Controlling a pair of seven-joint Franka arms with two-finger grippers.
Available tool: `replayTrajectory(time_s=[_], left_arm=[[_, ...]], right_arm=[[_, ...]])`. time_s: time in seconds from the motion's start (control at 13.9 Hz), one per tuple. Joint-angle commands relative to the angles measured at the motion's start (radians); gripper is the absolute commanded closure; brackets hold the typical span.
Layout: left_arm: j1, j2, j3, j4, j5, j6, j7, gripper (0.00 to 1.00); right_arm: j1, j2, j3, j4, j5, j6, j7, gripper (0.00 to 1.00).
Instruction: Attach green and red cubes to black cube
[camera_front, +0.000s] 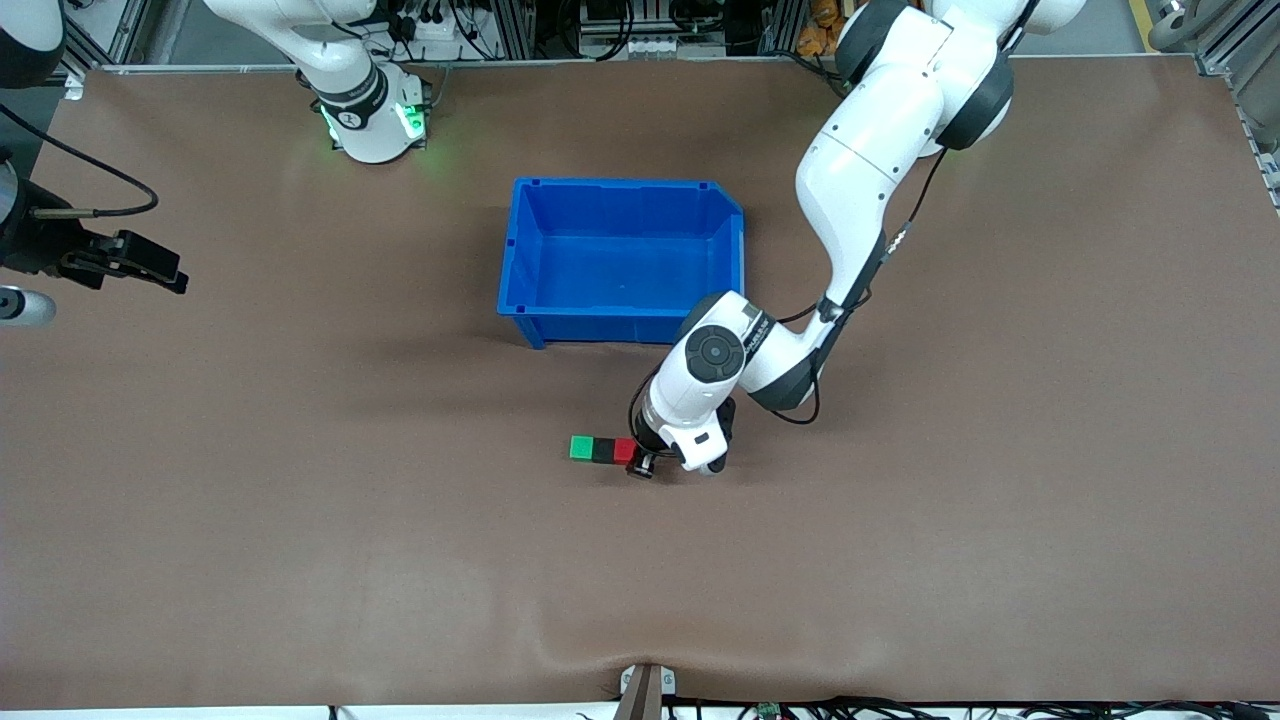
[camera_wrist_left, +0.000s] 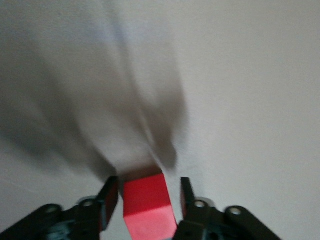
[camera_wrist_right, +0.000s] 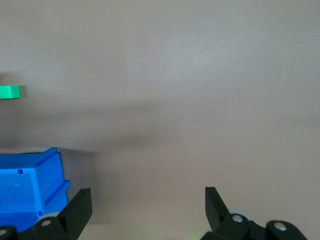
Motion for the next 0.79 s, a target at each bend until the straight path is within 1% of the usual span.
replayTrajectory(time_s=[0.0,0.22,0.36,0.5,0.65,0.72], left_arm=[[-0.010,-0.002,0.007,0.030,-0.020,-0.040,-0.018,0.00],[0.011,-0.057,0.006,0.030,-0.020,-0.106,-0.016,0.00],[0.033,-0.106,0.007,0.028,-0.020,-0.161,-0.007,0.00],[0.065,-0.158,0.009,0.027,-0.011,-0.224,0.007,0.00],[0.077,-0.222,0.013,0.019,-0.006,-0.257,0.078,0.00],[0.100,-0.248,0.010,0.011,-0.006,-0.289,0.121,0.00]], right_arm=[[-0.020,-0.024,-0.006,-0.005,0.012,-0.035,-0.071,0.00],[-0.048,-0.042,-0.005,-0.003,0.015,-0.049,-0.070,0.00],[-0.040,-0.037,0.002,0.030,0.021,-0.050,-0.056,0.00],[-0.033,-0.036,0.006,0.032,0.021,-0.050,-0.045,0.00],[-0.029,-0.036,0.008,0.032,0.029,-0.060,-0.048,0.00],[-0.025,-0.036,0.006,0.032,0.040,-0.069,-0.047,0.00]])
